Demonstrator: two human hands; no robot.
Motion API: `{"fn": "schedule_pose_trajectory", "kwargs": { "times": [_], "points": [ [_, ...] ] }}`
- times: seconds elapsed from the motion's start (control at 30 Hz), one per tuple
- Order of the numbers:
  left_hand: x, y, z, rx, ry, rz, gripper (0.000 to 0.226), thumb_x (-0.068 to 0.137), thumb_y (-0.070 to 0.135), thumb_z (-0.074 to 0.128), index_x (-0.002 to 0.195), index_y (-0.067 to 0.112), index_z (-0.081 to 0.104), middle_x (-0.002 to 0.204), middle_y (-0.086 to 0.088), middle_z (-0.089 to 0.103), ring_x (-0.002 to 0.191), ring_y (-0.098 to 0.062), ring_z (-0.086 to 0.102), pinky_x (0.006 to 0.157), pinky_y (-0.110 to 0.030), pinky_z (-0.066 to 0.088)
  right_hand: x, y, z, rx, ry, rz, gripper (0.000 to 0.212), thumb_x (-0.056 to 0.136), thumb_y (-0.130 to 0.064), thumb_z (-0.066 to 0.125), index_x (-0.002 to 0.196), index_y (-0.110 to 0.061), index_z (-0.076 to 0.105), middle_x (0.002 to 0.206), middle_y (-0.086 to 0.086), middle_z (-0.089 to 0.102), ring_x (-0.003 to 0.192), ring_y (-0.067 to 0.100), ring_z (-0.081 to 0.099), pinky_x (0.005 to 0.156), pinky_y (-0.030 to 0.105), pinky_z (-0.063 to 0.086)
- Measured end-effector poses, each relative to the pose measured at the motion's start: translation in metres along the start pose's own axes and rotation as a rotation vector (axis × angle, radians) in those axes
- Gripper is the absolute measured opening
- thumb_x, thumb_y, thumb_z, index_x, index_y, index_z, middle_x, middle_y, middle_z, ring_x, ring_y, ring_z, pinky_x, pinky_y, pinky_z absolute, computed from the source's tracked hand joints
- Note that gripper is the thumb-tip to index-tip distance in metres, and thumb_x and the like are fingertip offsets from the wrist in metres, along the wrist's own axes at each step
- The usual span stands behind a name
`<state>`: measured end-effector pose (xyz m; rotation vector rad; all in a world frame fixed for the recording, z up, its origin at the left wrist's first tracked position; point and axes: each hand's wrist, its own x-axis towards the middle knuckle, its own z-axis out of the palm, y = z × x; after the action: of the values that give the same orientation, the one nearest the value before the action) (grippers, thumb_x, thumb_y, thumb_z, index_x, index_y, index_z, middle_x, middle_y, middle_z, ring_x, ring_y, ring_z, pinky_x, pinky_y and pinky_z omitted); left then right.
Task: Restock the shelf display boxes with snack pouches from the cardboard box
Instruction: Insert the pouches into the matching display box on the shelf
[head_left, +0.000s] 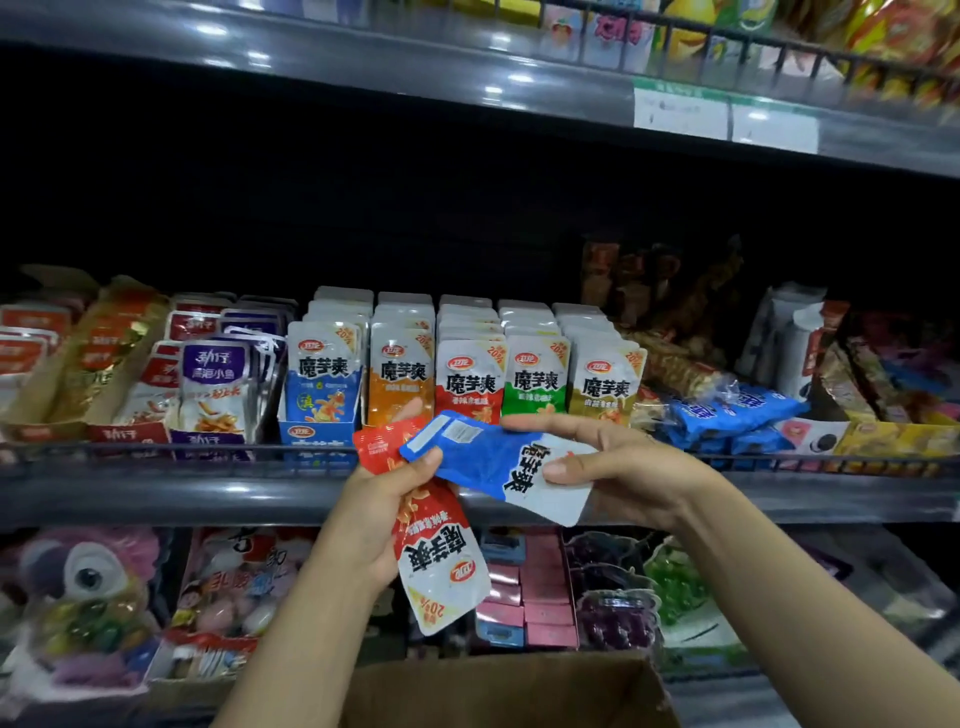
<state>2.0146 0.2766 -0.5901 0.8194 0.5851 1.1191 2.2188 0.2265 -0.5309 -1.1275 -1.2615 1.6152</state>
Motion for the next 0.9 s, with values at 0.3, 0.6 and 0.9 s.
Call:
{"fn": "schedule_pose_trajectory", "kwargs": {
  "times": [0.3,0.6,0.9],
  "points": [
    [-0.012,0.016,-0.025,0.021,0.061,0.110,0.048,0.084,-0.003,0.056,0.119,0.031,0.060,0.092,0.003,0.075,0.069,-0.014,0.069,0.066,-0.030,0.056,0.022,-0.010,0.013,0.013,0.139,-0.153,0.032,0.066,-0.002,0.069,0.098,-0.002,0.069,0.114,0.012,0.067,0.091,0.013,0.069,0.076,0.021,0.055],
    [-0.034,0.035,-0.049,0.043,0.065,0.049,0.042,0.072,0.014,0.067,0.110,0.031,0.069,0.100,-0.011,0.073,0.085,-0.019,0.069,0.075,-0.032,0.056,0.060,-0.043,0.043,0.048,0.252,-0.151,0.028,0.062,-0.019,0.071,0.080,0.002,0.065,0.088,0.015,0.069,0.073,0.019,0.071,0.066,0.024,0.059],
    [-0.041,0.045,-0.060,-0.142,0.111,-0.010,0.037,0.078,0.006,0.064,0.113,0.020,0.067,0.106,-0.016,0.071,0.092,-0.021,0.069,0.065,-0.032,0.059,0.116,-0.046,0.089,-0.286,0.305,-0.207,0.012,0.084,-0.002,0.067,0.089,-0.009,0.058,0.072,0.008,0.066,0.050,0.010,0.065,0.043,0.018,0.051]
  ]
}}
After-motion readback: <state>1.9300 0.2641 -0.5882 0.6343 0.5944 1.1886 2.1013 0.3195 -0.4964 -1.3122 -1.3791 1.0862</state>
